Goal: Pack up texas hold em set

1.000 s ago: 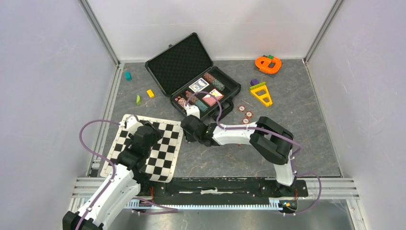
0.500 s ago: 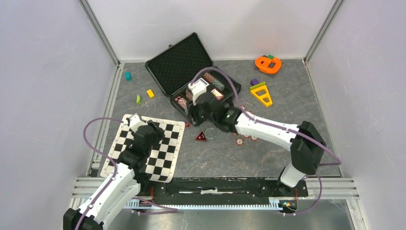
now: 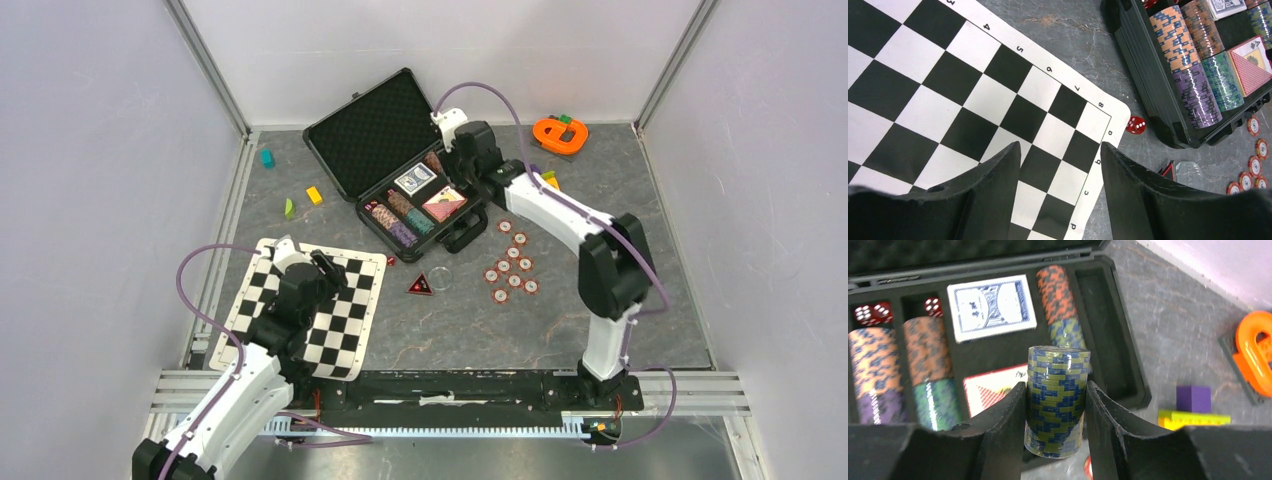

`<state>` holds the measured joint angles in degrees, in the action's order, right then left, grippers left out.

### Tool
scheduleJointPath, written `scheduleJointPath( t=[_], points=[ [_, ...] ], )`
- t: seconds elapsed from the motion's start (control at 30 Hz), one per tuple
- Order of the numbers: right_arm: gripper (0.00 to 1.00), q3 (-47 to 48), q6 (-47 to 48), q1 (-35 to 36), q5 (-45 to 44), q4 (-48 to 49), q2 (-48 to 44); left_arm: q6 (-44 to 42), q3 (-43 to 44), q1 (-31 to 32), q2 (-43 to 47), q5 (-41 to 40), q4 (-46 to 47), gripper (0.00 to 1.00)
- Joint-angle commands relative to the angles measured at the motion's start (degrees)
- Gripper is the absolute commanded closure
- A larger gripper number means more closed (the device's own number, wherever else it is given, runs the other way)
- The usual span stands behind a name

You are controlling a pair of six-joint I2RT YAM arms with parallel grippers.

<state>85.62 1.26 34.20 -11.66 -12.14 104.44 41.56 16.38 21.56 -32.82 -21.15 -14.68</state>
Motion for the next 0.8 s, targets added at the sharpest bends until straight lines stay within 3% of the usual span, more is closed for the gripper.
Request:
scheduleJointPath(
  t=[0.0,0.3,0.77],
  points=[
    [1.0,11.46,8.49,-5.23,8.34,4.19,7.99,-2.45,-0.56,-0.24,0.22,0.66,2.64,0.34],
    [1.0,15.0,13.96,-9.49,16.21,17.19,17.82,-2.27,-0.87,-0.28,0.95,1.46,2.59,0.36],
    [0.97,24.41,16.48,-9.86,16.36,25.24,30.22,-2.53,-0.74,-0.24,-0.55,2.78,3.95,0.37]
  ],
)
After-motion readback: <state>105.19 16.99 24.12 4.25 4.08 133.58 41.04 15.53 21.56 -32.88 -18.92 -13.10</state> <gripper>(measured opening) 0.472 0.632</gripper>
